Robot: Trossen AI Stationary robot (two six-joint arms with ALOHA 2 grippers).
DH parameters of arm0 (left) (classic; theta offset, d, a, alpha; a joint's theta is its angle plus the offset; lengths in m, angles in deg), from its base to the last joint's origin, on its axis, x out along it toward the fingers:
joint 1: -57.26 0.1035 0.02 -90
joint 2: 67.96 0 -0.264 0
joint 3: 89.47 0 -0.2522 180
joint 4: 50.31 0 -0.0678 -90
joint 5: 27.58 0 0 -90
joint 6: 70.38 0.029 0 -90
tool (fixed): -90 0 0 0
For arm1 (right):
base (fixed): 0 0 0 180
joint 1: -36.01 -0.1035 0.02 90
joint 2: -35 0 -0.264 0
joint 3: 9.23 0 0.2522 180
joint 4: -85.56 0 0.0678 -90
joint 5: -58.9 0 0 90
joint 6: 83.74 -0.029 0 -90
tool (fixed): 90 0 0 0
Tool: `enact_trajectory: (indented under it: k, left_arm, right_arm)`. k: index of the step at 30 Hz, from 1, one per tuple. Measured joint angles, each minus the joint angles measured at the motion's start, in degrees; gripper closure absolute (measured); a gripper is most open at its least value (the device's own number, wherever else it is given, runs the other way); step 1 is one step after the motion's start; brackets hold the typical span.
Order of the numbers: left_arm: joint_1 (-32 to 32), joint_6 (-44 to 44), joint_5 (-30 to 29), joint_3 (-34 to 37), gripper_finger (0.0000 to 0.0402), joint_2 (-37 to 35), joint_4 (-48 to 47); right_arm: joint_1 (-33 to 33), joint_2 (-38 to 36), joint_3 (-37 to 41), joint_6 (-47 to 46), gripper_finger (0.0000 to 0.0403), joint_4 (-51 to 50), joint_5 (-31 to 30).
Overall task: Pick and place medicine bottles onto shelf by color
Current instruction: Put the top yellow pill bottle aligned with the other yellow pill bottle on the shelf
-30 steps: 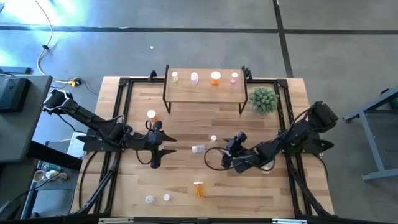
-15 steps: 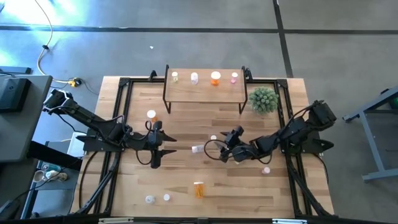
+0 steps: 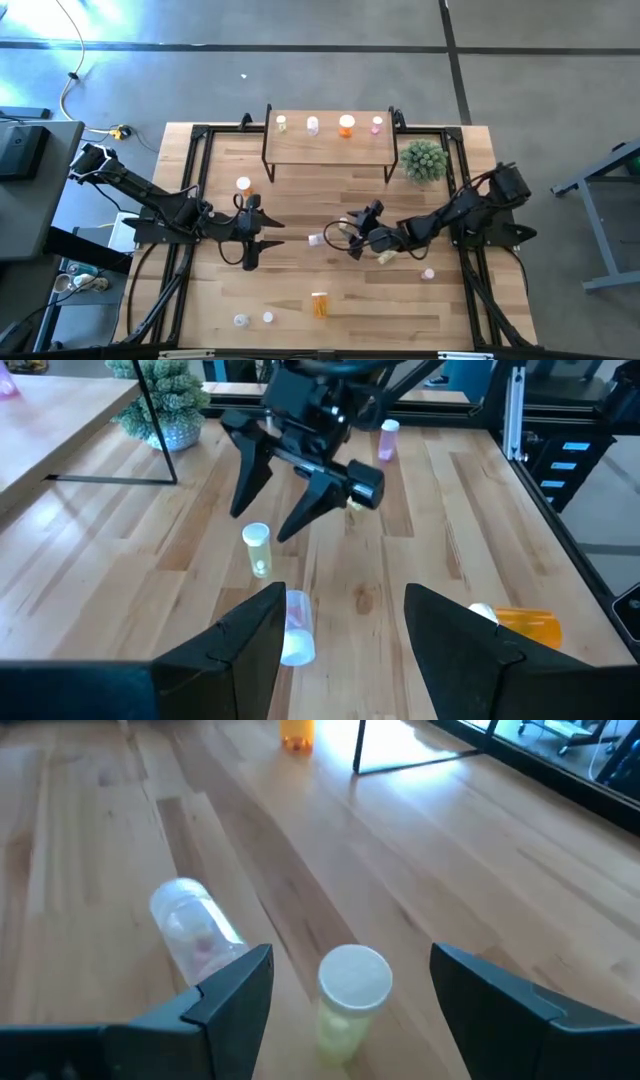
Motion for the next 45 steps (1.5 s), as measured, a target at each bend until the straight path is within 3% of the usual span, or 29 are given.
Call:
enact_trajectory:
  k: [9, 20, 27, 45]
  left_arm:
    - [0.0, 0.0, 0.0, 0.0, 0.0206, 0.0, 0.5]
    - [0.0, 0.0, 0.0, 0.0, 0.0206, 0.0, 0.6]
    - [0.0, 0.0, 0.0, 0.0, 0.0206, 0.0, 0.6]
    - [0.0, 0.0, 0.0, 0.0, 0.0206, 0.0, 0.6]
  right_arm:
    - [1.2, 2.3, 0.0, -0.3, 0.0148, 1.7, 0.8]
    - [1.2, 2.3, 0.0, -0.1, 0.0253, 1.2, 1.5]
    - [1.2, 2.3, 0.0, 0.1, 0.0289, 1.1, 2.5]
    - [1.1, 2.2, 0.0, 0.1, 0.0299, 2.0, 2.0]
